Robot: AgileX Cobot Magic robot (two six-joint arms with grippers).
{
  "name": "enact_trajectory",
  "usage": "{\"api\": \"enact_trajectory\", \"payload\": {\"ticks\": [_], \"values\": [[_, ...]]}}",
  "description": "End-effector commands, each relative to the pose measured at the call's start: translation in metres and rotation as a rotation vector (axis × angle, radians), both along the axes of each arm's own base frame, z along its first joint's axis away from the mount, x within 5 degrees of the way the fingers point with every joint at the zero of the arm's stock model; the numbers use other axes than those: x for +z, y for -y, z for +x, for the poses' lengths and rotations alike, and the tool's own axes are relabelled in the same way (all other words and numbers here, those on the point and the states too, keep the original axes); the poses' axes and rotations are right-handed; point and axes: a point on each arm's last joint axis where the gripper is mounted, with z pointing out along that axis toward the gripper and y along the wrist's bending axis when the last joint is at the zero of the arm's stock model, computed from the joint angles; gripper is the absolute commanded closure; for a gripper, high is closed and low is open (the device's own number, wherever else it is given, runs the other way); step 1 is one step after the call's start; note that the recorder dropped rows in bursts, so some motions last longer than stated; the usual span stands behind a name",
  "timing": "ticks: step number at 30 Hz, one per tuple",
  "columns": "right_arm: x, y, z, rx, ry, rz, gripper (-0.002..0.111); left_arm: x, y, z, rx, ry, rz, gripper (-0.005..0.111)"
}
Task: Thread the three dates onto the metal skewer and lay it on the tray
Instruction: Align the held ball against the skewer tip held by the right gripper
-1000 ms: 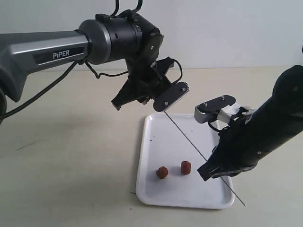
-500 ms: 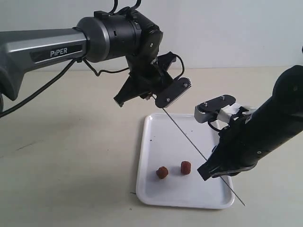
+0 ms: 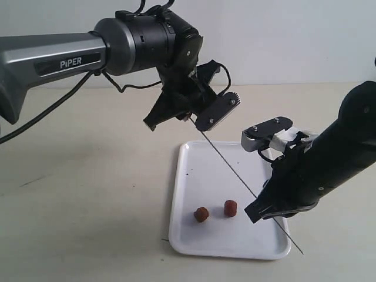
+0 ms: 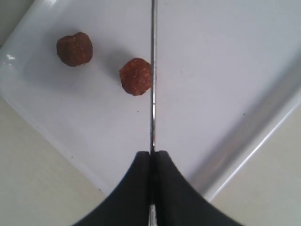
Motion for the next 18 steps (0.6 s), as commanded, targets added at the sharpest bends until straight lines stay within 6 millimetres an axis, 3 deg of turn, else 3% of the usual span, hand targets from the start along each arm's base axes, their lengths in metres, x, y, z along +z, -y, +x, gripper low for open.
{"api": "enact_trajectory", "payload": {"ticks": [1, 18], "values": [[0.0019, 0.0003, 0.0013, 0.004, 0.025, -0.003, 0.108, 0.0129, 0.0018, -0.0051, 0.004, 0.011, -0.022, 0.083], [0.0019, 0.0003, 0.0016, 0.003, 0.028, -0.003, 0.108, 0.0154, -0.0039, -0.008, 0.016, -0.01, 0.036, 0.083]]}}
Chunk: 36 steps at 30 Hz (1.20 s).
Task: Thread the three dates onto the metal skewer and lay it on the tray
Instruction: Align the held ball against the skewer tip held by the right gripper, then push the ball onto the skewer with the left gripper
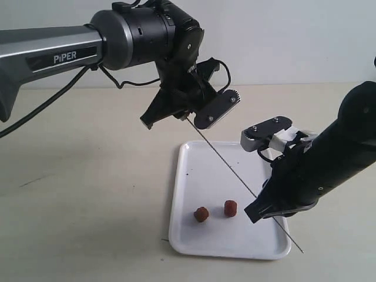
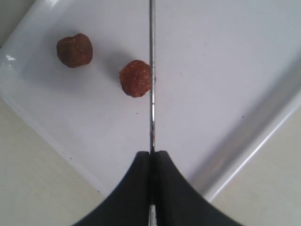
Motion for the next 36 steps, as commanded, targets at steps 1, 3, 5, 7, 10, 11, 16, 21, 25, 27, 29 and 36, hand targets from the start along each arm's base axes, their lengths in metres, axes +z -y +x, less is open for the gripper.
{"api": "enact_trajectory", "payload": {"ticks": [1, 3, 5, 7, 10, 11, 16, 21, 25, 27, 29, 36], "values": [[0.002, 0.0, 0.001, 0.001, 0.02, -0.002, 0.108, 0.005, -0.001, -0.002, 0.007, 0.01, 0.013, 0.083], [0.002, 0.0, 0.001, 0.002, 0.018, -0.001, 0.108, 0.005, -0.001, -0.002, 0.007, 0.01, 0.013, 0.083], [0.002, 0.0, 0.001, 0.002, 0.018, -0.001, 0.108, 0.005, -0.001, -0.002, 0.007, 0.01, 0.013, 0.083], [0.002, 0.0, 0.001, 0.002, 0.018, -0.001, 0.108, 0.005, -0.001, -0.002, 0.007, 0.011, 0.011, 0.083], [0.002, 0.0, 0.001, 0.002, 0.018, -0.001, 0.108, 0.006, 0.0, -0.002, 0.005, 0.013, 0.0, 0.083], [0.002, 0.0, 0.001, 0.002, 0.018, -0.001, 0.108, 0.006, 0.001, -0.002, 0.005, 0.013, -0.01, 0.083], [0.002, 0.0, 0.001, 0.003, 0.016, -0.001, 0.108, 0.006, 0.002, -0.001, 0.0, 0.023, -0.028, 0.083], [0.002, 0.0, 0.001, 0.002, 0.018, -0.001, 0.108, 0.006, 0.003, -0.002, 0.004, 0.013, -0.033, 0.083], [0.002, 0.0, 0.001, 0.0, 0.023, -0.002, 0.108, 0.005, 0.007, -0.005, -0.004, -0.006, -0.052, 0.083], [0.002, 0.0, 0.001, 0.0, 0.025, -0.002, 0.108, 0.005, 0.008, -0.007, -0.007, -0.006, -0.052, 0.083], [0.002, 0.0, 0.002, -0.001, 0.027, -0.002, 0.108, 0.005, 0.011, -0.009, -0.017, -0.006, -0.051, 0.083], [0.003, 0.001, 0.005, -0.015, 0.062, -0.005, 0.108, 0.004, 0.022, -0.021, -0.046, -0.036, -0.051, 0.083]]}}
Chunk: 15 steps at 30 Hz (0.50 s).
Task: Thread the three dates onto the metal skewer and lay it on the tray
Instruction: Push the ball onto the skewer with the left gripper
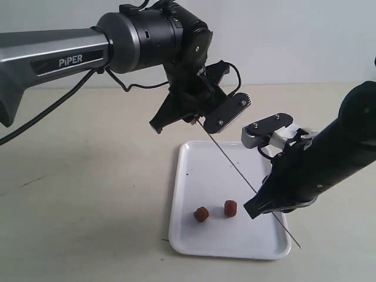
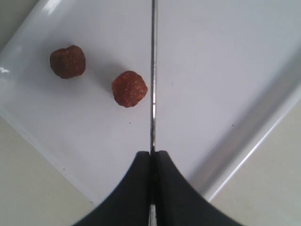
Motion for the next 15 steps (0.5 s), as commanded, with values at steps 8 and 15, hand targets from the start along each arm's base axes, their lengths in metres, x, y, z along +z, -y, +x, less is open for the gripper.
{"api": "enact_trajectory", "payload": {"ticks": [8, 15], "values": [[0.0039, 0.0016, 0.0083, -0.028, 0.1, -0.009, 0.108, 0.0028, 0.0101, -0.0158, -0.007, -0.075, -0.036, 0.083], [0.0051, 0.0024, 0.0118, -0.042, 0.139, -0.013, 0.108, 0.0012, 0.0068, -0.0185, 0.003, -0.109, 0.0, 0.083]]}}
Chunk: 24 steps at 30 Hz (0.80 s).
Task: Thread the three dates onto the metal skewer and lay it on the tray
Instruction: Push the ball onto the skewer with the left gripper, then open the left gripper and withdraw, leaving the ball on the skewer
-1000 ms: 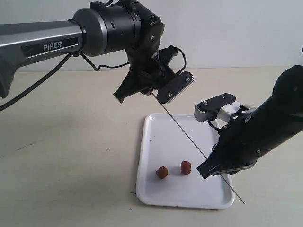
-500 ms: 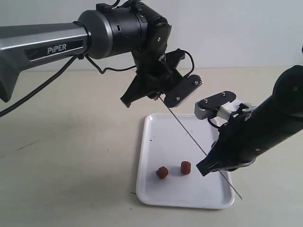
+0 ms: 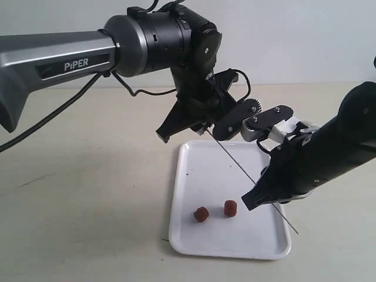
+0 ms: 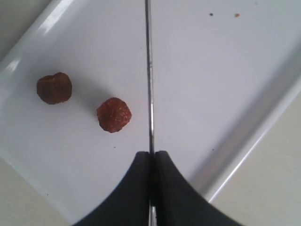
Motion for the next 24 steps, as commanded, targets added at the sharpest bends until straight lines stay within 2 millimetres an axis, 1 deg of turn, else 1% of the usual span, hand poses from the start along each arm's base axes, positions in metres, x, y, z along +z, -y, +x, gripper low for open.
{"api": "enact_trajectory", "payload": {"ticks": [1, 12, 15, 18, 20, 24], "values": [[0.0033, 0.0009, 0.0045, -0.022, 0.057, -0.001, 0.108, 0.0037, -0.0017, -0.0053, 0.007, -0.037, 0.012, 0.083], [0.0033, 0.0009, 0.0045, -0.022, 0.057, -0.001, 0.108, 0.0039, -0.0004, -0.0052, 0.007, -0.036, -0.003, 0.081], [0.0033, 0.0009, 0.0045, -0.022, 0.057, -0.001, 0.108, 0.0046, 0.0009, -0.0041, 0.017, -0.025, -0.023, 0.072], [0.0033, 0.0008, 0.0045, -0.026, 0.056, 0.002, 0.108, 0.0061, 0.0029, -0.0014, 0.05, 0.001, -0.062, 0.055], [0.0033, 0.0007, 0.0043, -0.025, 0.054, 0.002, 0.108, 0.0066, 0.003, -0.0003, 0.067, 0.011, -0.071, 0.047], [0.0036, 0.0009, 0.0051, -0.028, 0.063, 0.002, 0.108, 0.0123, 0.0015, 0.0008, 0.093, 0.026, -0.088, 0.045]]}}
